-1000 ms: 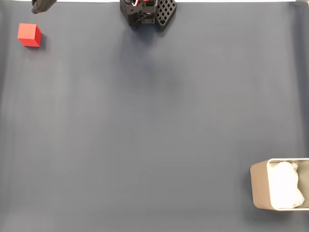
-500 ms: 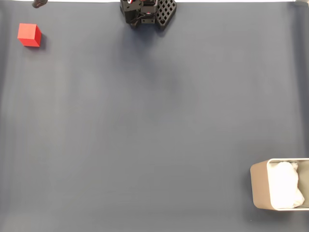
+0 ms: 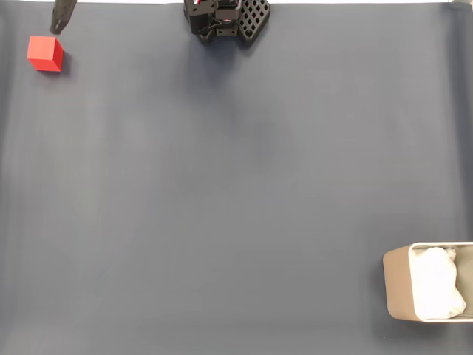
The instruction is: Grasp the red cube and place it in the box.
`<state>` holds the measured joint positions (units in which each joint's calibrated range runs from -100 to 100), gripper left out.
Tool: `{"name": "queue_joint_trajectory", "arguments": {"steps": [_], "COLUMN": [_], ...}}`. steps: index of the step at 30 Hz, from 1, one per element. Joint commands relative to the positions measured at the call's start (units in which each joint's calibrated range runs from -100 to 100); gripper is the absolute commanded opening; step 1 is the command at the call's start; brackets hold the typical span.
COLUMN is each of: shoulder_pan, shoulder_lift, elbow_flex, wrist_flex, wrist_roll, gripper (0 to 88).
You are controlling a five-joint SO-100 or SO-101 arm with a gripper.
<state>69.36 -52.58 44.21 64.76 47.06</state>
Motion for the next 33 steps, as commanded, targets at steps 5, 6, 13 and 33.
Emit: {"name": "queue_joint_trajectory", "arguments": {"steps": [5, 6, 13, 33], "shoulder_pan": [0.3, 0.3, 0.3, 0.3], "shoulder_lift": [2.2, 2.7, 6.6, 16.9], "elbow_flex": [1.8, 2.2, 3.7, 4.4], "wrist_flex": [-4.9, -5.4, -9.5, -18.5], "wrist_roll": [-1.2, -1.2, -1.8, -3.5], "gripper": [28.7, 28.9, 30.0, 30.7]}}
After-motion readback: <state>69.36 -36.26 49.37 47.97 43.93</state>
